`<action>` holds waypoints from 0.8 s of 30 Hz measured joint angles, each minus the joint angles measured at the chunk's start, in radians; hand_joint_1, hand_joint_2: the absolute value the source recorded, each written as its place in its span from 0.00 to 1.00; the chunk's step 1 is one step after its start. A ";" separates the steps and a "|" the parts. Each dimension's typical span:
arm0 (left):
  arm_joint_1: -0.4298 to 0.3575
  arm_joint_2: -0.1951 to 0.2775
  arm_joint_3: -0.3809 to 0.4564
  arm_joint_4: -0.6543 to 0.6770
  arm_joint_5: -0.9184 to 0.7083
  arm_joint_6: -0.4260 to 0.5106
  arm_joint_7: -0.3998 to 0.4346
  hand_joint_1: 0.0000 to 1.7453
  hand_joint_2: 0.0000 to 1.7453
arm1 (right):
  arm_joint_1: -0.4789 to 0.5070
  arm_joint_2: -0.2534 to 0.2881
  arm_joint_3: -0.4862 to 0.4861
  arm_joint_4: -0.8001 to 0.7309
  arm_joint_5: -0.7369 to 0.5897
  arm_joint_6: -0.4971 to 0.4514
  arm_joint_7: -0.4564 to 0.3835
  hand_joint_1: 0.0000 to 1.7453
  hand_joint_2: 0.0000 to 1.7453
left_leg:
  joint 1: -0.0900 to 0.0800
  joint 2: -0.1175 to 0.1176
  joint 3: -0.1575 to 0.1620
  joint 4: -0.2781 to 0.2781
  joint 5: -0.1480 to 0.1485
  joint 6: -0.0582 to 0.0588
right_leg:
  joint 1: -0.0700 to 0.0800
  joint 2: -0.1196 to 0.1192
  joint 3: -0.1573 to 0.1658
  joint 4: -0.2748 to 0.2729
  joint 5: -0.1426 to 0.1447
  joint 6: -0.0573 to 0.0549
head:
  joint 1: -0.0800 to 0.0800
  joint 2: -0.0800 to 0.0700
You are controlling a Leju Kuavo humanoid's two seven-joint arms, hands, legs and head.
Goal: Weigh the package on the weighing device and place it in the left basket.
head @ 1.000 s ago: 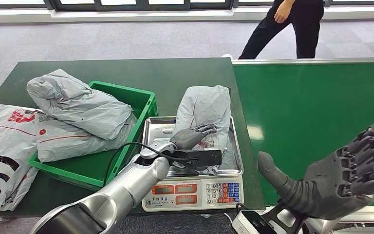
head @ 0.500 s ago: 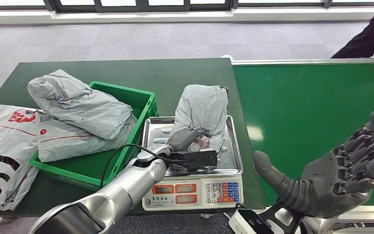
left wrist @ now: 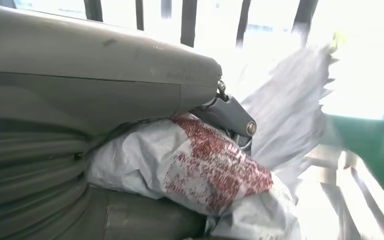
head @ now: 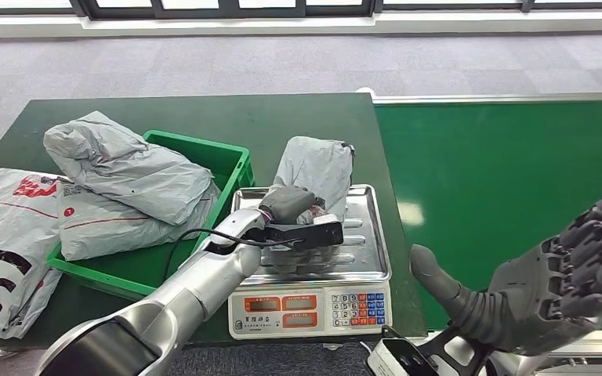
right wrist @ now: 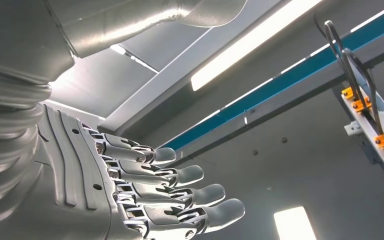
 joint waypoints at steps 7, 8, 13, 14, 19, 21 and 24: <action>-0.002 0.055 0.000 -0.179 -0.290 0.300 0.144 1.00 1.00 | 0.004 0.000 0.000 -0.029 0.005 0.000 0.000 0.00 1.00 | 0.000 0.000 -0.001 0.000 0.000 0.000 | 0.000 0.000 -0.001 0.000 0.000 0.000 | 0.000 0.000; 0.000 0.066 0.000 -0.205 -0.335 0.327 0.173 1.00 1.00 | 0.004 0.000 0.000 -0.031 0.005 0.000 0.000 0.00 1.00 | 0.000 0.000 -0.001 0.000 0.000 0.000 | 0.000 0.000 -0.001 0.000 0.000 0.000 | 0.000 0.000; 0.017 0.134 0.004 -0.369 -0.574 0.445 0.299 1.00 1.00 | 0.004 0.000 0.000 -0.038 0.003 0.000 0.000 0.00 1.00 | 0.000 0.001 -0.002 0.000 0.000 0.000 | 0.000 0.001 -0.002 0.001 0.000 0.000 | 0.000 0.000; 0.022 0.150 0.010 -0.401 -0.614 0.462 0.312 1.00 1.00 | 0.004 0.000 0.000 -0.038 0.003 0.000 0.000 0.00 1.00 | 0.000 0.001 -0.002 0.000 0.000 0.000 | 0.000 0.001 -0.002 0.001 0.000 0.000 | 0.000 0.000; 0.039 0.241 0.040 -0.527 -0.685 0.491 0.444 1.00 1.00 | 0.004 0.000 0.000 -0.039 -0.004 0.000 0.000 0.00 1.00 | 0.001 0.001 -0.002 0.000 0.000 0.000 | 0.001 0.001 -0.003 0.001 0.000 0.000 | 0.000 0.000; 0.027 0.281 0.023 -0.532 -0.685 0.481 0.536 1.00 1.00 | 0.003 0.000 0.000 -0.039 -0.010 0.000 0.001 0.00 1.00 | 0.001 0.001 -0.002 0.000 0.001 0.000 | 0.001 0.001 -0.003 0.001 0.000 0.000 | 0.000 0.000; 0.007 0.319 -0.008 -0.476 -0.686 0.467 0.618 1.00 1.00 | 0.002 -0.001 0.000 -0.038 -0.020 0.000 0.001 0.00 1.00 | 0.001 -0.001 -0.003 0.000 0.002 0.000 | 0.001 0.000 -0.003 0.001 0.000 0.000 | 0.000 0.000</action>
